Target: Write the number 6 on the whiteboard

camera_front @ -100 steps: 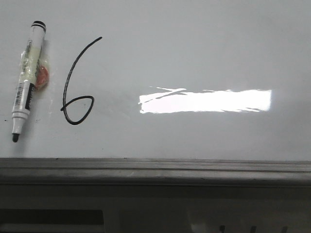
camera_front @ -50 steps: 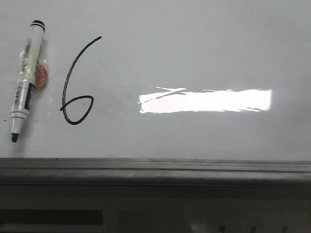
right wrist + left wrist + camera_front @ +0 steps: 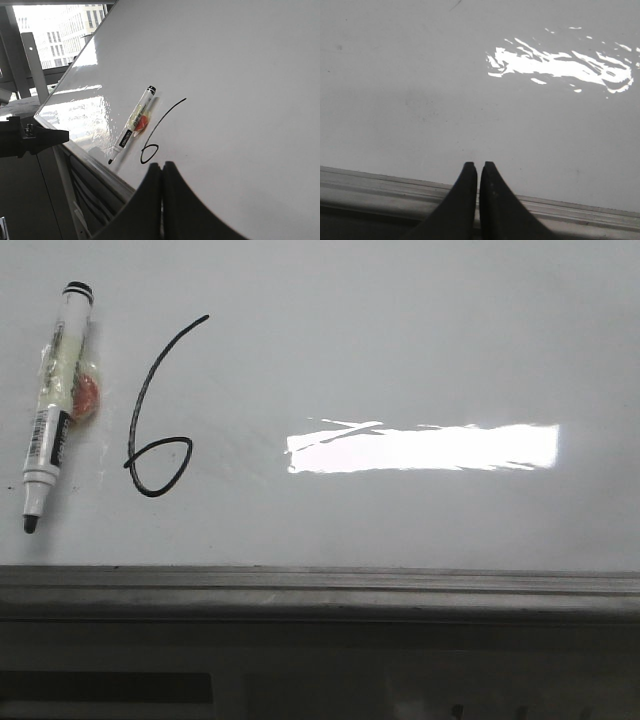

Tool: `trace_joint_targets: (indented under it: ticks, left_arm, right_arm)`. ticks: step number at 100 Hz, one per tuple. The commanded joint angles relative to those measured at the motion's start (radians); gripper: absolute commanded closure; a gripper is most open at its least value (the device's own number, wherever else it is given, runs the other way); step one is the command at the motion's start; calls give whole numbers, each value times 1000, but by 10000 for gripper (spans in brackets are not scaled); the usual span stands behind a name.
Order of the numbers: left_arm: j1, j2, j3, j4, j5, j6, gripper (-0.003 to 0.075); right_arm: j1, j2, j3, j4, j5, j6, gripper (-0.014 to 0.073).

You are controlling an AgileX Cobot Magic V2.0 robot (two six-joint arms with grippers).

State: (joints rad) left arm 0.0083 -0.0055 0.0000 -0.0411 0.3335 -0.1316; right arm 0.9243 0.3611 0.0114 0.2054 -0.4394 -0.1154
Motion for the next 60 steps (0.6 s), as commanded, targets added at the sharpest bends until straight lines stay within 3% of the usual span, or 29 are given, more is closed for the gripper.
trace_joint_targets:
  ticks: [1, 14, 26, 41, 60]
  left_arm:
    - [2, -31, 24, 3, -42, -9, 741]
    - [2, -31, 24, 3, -42, -9, 741]
    - [2, -31, 24, 3, -42, -9, 741]
    - [2, -31, 24, 3, -42, -9, 741]
    - [2, -31, 24, 3, -42, -9, 741]
  right_arm:
    - [1, 6, 14, -10, -74, -13, 657]
    - [-20, 6, 14, -15, -72, -13, 657]
    - [-106, 6, 14, -53, -76, -13, 657]
    - [-322, 6, 14, -205, -79, 39, 657]
    - [-621, 2, 14, -255, -70, 127, 657]
